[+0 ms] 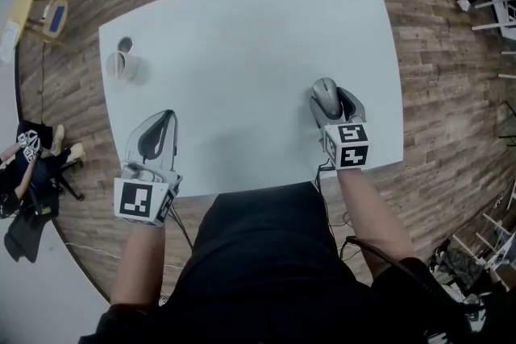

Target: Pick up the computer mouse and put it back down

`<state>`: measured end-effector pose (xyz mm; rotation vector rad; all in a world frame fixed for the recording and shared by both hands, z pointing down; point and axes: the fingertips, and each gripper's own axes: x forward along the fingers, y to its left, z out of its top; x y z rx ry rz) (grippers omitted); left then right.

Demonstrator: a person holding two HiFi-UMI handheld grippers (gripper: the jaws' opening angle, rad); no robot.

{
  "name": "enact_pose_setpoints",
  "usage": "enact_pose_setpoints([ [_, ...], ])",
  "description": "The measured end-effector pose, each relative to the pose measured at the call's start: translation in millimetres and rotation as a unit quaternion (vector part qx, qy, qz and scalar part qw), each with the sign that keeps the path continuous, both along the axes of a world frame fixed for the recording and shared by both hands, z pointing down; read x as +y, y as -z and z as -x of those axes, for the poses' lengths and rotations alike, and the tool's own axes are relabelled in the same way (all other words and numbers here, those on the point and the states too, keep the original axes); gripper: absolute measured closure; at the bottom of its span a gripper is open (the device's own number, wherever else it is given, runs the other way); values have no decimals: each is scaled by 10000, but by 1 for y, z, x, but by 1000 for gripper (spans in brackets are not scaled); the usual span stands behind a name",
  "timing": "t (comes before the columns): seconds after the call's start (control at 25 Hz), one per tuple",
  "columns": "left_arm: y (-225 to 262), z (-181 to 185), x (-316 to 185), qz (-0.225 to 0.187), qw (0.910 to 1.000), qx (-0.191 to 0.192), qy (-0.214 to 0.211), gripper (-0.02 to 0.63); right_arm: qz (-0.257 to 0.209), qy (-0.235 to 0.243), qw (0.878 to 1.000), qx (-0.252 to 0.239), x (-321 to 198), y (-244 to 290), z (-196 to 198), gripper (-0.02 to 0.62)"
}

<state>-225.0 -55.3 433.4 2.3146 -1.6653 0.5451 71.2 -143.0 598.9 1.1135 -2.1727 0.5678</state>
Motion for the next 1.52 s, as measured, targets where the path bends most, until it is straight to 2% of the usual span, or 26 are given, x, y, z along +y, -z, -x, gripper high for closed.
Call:
enact_pose_setpoints([
  [0.08,3,-2,-2,31,9998,138,128,604,42,10,10000,12,2,-5,0,298],
  [0.2,-5,2,4,89,10000,-13,16,604,86,0,10000,10,5,-10,0,298],
  [0.4,-3,-2,4,145,9997,124,158,604,109,-21,9999,24,7,-13,-2,298],
  [0.56,-12,1,12,183,9998,-25,66,604,133,3,9999,72,9,-18,-4,298],
  [0.92,-15,-1,18,298,9993,98,211,604,110,23,9998,148,12,-23,-5,298],
  [1.16,-20,-2,27,310,9994,-39,129,604,22,21,9998,181,12,-23,-7,298],
  [1.36,-11,-4,23,316,9986,197,374,604,-18,75,9996,280,11,-25,-5,293],
  [1.44,-13,0,27,287,9990,90,317,603,-38,126,9996,260,12,-25,-3,293],
  [1.52,-18,3,32,265,9995,-75,184,604,-67,153,9997,183,13,-24,-2,267],
])
